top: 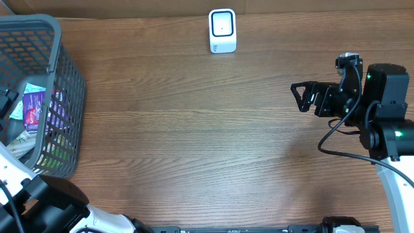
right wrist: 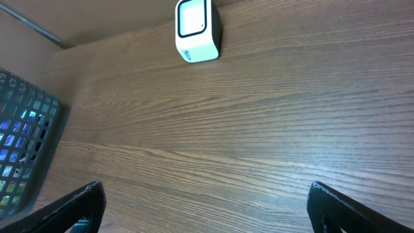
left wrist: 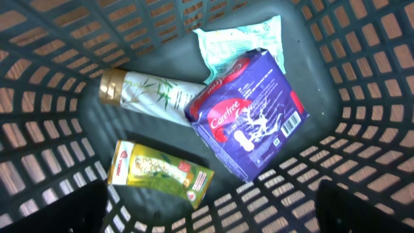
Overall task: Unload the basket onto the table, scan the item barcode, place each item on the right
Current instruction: 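Move the left gripper over the basket and reach down inside, then grasp the purple Carefree pad pack and place it mid-table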
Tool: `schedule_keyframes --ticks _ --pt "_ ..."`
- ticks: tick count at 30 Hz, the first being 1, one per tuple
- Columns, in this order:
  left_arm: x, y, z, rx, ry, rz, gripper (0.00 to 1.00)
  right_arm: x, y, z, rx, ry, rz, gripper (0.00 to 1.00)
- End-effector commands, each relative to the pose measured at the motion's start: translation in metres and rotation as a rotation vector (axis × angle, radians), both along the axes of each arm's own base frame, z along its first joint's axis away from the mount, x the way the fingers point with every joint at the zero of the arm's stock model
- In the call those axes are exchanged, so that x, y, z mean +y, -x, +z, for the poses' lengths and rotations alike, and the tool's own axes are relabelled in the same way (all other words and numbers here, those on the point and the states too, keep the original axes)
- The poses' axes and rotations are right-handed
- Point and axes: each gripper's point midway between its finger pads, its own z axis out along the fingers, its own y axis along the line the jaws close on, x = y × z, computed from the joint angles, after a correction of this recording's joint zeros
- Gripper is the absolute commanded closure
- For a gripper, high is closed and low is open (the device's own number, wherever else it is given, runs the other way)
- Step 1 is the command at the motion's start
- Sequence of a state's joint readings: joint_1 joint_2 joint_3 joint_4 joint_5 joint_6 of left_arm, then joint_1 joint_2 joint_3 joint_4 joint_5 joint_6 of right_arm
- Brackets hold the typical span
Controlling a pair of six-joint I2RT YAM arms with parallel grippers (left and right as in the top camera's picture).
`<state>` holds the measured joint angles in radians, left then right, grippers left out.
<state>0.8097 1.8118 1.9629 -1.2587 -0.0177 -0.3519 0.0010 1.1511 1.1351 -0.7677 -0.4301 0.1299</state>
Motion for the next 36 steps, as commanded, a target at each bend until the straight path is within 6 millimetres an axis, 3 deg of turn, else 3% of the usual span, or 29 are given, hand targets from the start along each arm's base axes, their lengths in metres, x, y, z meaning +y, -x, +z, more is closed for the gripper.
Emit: schedule_keyframes --ticks 1,10,17,33,36 --pt "0.001 -0.001 -0.028 0.02 0.049 0.017 0.0 0.002 -0.002 0.009 -0.022 0.002 0.013 0.0" --pt "0.006 -0.009 -0.092 0.021 0.06 -0.019 0.0 0.002 -0.002 -0.004 0.031 0.002 0.013 0.0" --pt "0.005 -0.013 -0.129 -0.029 0.085 -0.054 0.0 0.002 0.0 -0.01 0.058 0.001 0.013 0.0" --pt "0.013 -0.021 -0.174 -0.093 0.002 -0.085 0.0 0.002 0.002 -0.012 0.071 0.002 0.013 0.0" --pt "0.014 -0.022 -0.179 -0.099 -0.006 -0.085 0.04 0.002 0.002 -0.012 0.071 0.001 0.012 0.0"
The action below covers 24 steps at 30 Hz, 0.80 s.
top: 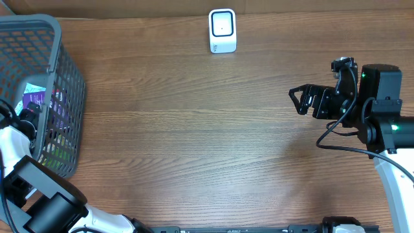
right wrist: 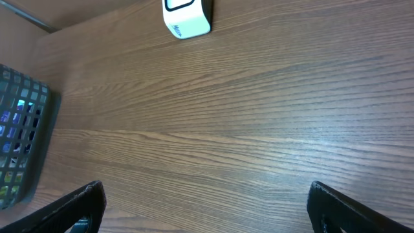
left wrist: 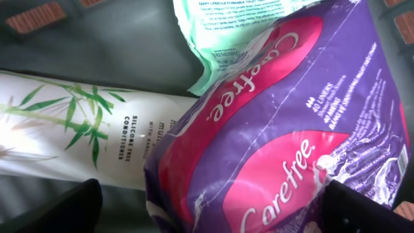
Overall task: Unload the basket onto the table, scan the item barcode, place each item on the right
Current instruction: 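Grasp the purple Carefree pad pack and place it mid-table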
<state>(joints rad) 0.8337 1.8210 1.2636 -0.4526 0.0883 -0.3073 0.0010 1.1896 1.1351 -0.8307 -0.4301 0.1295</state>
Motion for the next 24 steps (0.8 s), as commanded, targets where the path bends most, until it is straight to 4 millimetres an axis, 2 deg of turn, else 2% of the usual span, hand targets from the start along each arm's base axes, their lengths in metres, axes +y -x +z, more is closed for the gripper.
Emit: schedule_keyframes --ticks 1,6,8,9,13,16,18,21,24 --pt "-0.003 0.004 -0.017 0.019 0.015 -0.018 0.1 0.002 -0.003 0.01 -0.03 0.0 0.012 0.0" --pt "-0.004 0.004 -0.017 0.019 0.015 -0.02 0.55 0.002 -0.003 0.01 -0.029 0.0 0.012 0.0" --pt "-0.004 0.004 -0.017 0.019 0.015 -0.02 0.79 0.002 -0.003 0.01 -0.028 0.0 0.012 0.0" --pt "-0.003 0.003 -0.017 0.018 0.014 -0.02 0.96 0.002 -0.002 0.01 -0.027 0.0 0.012 0.0" --pt "-0.008 -0.004 -0.011 -0.019 0.033 -0.046 0.96 0.002 -0.002 0.009 -0.022 0.0 0.012 0.0" --pt "-0.011 -0.012 0.01 -0.083 0.049 -0.077 0.96 0.002 -0.002 0.009 -0.023 0.0 0.012 0.0" --pt "-0.012 -0.018 0.035 -0.13 0.029 -0.095 0.96 0.002 -0.002 0.009 -0.023 0.0 0.012 0.0" --pt "-0.013 -0.022 0.089 -0.2 -0.036 -0.113 0.96 0.002 -0.002 0.009 -0.023 0.0 0.012 0.0" --pt "-0.018 -0.017 0.155 -0.269 -0.127 -0.118 0.96 0.002 -0.002 0.009 -0.023 0.0 0.012 0.0"
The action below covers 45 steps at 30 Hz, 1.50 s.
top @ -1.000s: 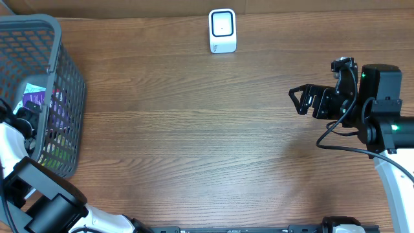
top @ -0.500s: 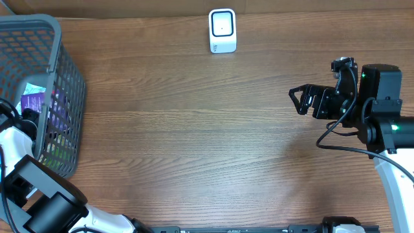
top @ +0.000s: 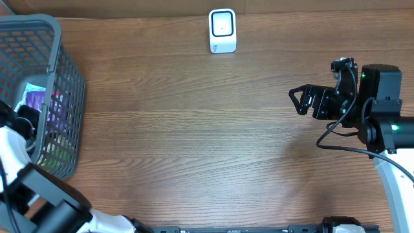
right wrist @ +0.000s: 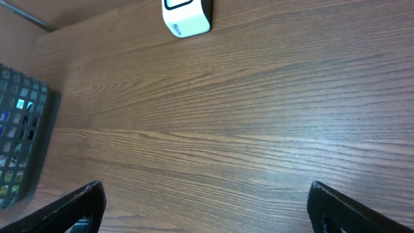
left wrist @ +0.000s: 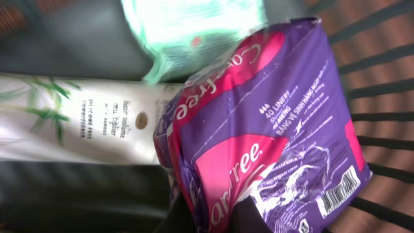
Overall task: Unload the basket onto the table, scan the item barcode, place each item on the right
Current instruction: 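Grasp the purple Carefree pad pack and place it mid-table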
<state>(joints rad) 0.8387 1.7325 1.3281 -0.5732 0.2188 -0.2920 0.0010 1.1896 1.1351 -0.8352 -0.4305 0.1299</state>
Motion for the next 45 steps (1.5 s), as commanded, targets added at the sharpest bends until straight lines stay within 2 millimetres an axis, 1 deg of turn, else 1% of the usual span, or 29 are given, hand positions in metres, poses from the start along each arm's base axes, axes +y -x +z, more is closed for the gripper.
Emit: schedule_keyframes --ticks 1,2,3,4,5,6,8,10,12,14,15,18,21,24,26,27,29,31,34,37,41,43,45 --pt "-0.002 -0.004 0.126 -0.201 -0.192 -0.027 0.96 0.002 -0.003 0.01 -0.028 0.001 0.012 0.0" --pt "-0.006 -0.001 0.147 -0.226 -0.22 -0.027 0.96 0.002 -0.003 0.01 -0.028 0.001 0.012 0.0" --pt "-0.014 0.006 0.179 -0.267 -0.268 -0.027 0.96 0.002 -0.003 0.01 -0.028 0.001 0.012 0.0" --pt "-0.017 0.01 0.191 -0.282 -0.285 -0.028 0.96 0.002 -0.003 0.01 -0.028 0.001 0.012 0.0" --pt "-0.024 0.016 0.208 -0.306 -0.309 -0.028 0.96 0.002 -0.003 0.01 -0.028 0.001 0.012 0.0" --pt "-0.032 0.021 0.22 -0.329 -0.315 -0.025 0.96 0.002 -0.003 0.01 -0.028 0.001 0.012 0.0" --pt "-0.05 0.03 0.237 -0.379 -0.296 -0.024 0.96 0.002 -0.003 0.01 -0.029 0.001 0.012 0.0" --pt "-0.076 0.032 0.249 -0.432 -0.256 -0.088 0.96 0.002 -0.003 0.01 -0.029 0.001 0.012 0.0" --pt "-0.105 0.028 0.253 -0.477 -0.19 -0.185 0.96 0.002 -0.003 0.01 -0.029 0.001 0.012 0.0" --pt "-0.134 0.022 0.249 -0.489 -0.108 -0.282 0.96 0.002 -0.003 0.01 -0.029 0.001 0.012 0.0" --pt "-0.149 0.019 0.243 -0.479 -0.071 -0.331 0.96 0.002 -0.003 0.01 -0.029 0.001 0.012 0.0" --pt "-0.189 0.011 0.218 -0.398 -0.004 -0.48 0.96 0.002 -0.003 0.01 -0.029 0.001 0.012 0.0" --pt "-0.232 0.0 0.191 -0.321 0.02 -0.674 0.96 0.002 -0.003 0.01 -0.029 0.001 0.012 0.0" --pt "-0.276 -0.015 0.161 -0.232 0.04 -0.862 0.96 0.002 -0.003 0.01 -0.029 0.001 0.012 0.0" --pt "-0.301 -0.024 0.144 -0.185 0.052 -0.958 0.96 0.002 -0.003 0.01 -0.028 0.001 0.012 0.0" --pt "-0.327 -0.034 0.125 -0.138 0.065 -1.051 0.96 0.002 -0.003 0.01 -0.028 0.001 0.012 0.0" --pt "-0.35 -0.045 0.102 -0.081 0.071 -1.134 0.96 0.002 -0.003 0.01 -0.028 0.001 0.012 0.0" --pt "-0.368 -0.053 0.077 -0.022 0.068 -1.209 0.96 0.002 -0.003 0.01 -0.029 0.001 0.012 0.0" --pt "-0.389 -0.059 0.038 0.064 0.069 -1.315 0.96 0.002 -0.003 0.01 -0.028 0.001 0.012 0.0" --pt "-0.406 -0.061 0.002 0.135 0.099 -1.401 0.96 0.002 -0.003 0.01 -0.028 0.001 0.012 0.0" --pt "-0.425 -0.06 -0.042 0.221 0.145 -1.473 0.96 0.002 -0.003 0.01 -0.029 0.001 0.012 0.0" --pt "-0.433 -0.057 -0.057 0.254 0.167 -1.492 0.96 0.002 -0.003 0.01 -0.029 0.001 0.012 0.0" --pt "-0.446 -0.052 -0.063 0.246 0.2 -1.548 0.96 0.002 -0.003 0.01 -0.029 0.001 0.012 0.0"
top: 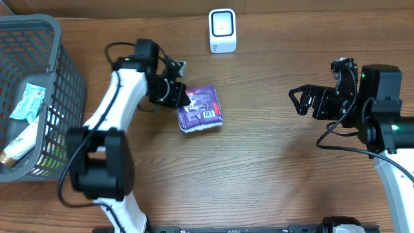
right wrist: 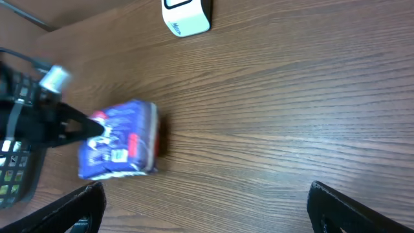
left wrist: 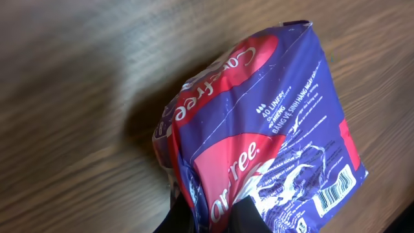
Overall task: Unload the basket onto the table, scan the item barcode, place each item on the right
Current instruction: 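Grasp the purple Carefree pad pack and place it mid-table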
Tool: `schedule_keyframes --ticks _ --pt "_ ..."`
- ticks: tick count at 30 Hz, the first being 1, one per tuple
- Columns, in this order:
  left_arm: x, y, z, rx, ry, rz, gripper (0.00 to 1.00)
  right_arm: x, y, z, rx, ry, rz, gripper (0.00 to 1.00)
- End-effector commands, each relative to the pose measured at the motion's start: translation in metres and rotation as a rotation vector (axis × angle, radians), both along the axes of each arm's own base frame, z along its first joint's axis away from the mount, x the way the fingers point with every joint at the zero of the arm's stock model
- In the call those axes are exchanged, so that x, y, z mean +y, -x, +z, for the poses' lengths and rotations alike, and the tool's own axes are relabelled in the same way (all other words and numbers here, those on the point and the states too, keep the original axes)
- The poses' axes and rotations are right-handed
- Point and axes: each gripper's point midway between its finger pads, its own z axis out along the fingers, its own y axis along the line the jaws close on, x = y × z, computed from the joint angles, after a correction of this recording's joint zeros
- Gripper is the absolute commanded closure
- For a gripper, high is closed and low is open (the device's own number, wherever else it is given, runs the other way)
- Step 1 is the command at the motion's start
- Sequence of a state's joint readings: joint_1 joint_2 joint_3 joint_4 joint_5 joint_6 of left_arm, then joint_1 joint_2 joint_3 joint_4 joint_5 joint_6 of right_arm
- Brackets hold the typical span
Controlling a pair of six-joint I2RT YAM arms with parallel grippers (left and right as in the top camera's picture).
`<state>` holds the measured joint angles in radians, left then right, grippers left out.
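Note:
My left gripper (top: 180,97) is shut on one end of a purple and pink Carefree pack (top: 201,109), holding it over the wooden table, in front of and a little left of the white scanner (top: 222,30). In the left wrist view both fingers pinch the pack (left wrist: 259,123) at the gripper (left wrist: 210,212), and the barcode (left wrist: 334,193) shows at its lower right corner. Whether the pack touches the table I cannot tell. My right gripper (top: 299,100) hangs open at the right, empty. The right wrist view shows the pack (right wrist: 119,147), the scanner (right wrist: 186,16) and the gripper (right wrist: 206,202).
A grey mesh basket (top: 67,84) stands at the far left. It holds a pale green packet (top: 29,103) and a white bottle with a gold cap (top: 14,152). A wall edge runs behind the scanner.
My left gripper, then shut on the purple pack inside the basket, now holds it out over the table in front of the scanner. The right arm has not moved.
My left gripper was open above the basket's contents, then open and close over the purple pack. Then it was shut on the pack inside the basket. Now the pack is out of the basket, near the scanner. The right gripper stayed open at the right.

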<state>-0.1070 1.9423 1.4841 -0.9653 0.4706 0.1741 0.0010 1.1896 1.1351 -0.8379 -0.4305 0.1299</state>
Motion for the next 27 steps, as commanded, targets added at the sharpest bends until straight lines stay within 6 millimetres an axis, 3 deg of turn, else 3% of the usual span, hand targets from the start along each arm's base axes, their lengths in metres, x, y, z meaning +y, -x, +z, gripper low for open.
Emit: schedule_keyframes --ticks 1,10,12,16,19,23,27 --pt "-0.026 0.008 -0.012 0.006 0.06 -0.129 0.96 0.002 -0.003 0.01 -0.031 0.001 0.012 0.0" --pt "-0.079 0.003 0.003 -0.05 0.207 -0.178 0.9 0.002 -0.003 0.01 -0.031 0.001 0.012 0.0" --pt "-0.088 0.001 0.004 -0.059 0.214 -0.172 0.77 0.002 -0.003 0.01 -0.031 0.001 0.012 0.0" --pt "-0.105 -0.002 0.007 -0.09 0.224 -0.187 0.27 0.002 -0.003 0.01 -0.03 0.001 0.012 0.0" --pt "-0.115 -0.002 0.009 -0.114 0.231 -0.211 0.16 0.002 -0.002 0.009 -0.025 0.001 0.012 0.0" --pt "-0.104 -0.017 0.022 -0.138 0.209 -0.163 0.12 0.002 -0.001 0.008 -0.02 0.001 0.012 0.0" --pt "-0.062 -0.049 0.084 -0.196 0.217 -0.035 0.12 0.002 -0.001 0.008 -0.019 0.001 0.012 0.0"
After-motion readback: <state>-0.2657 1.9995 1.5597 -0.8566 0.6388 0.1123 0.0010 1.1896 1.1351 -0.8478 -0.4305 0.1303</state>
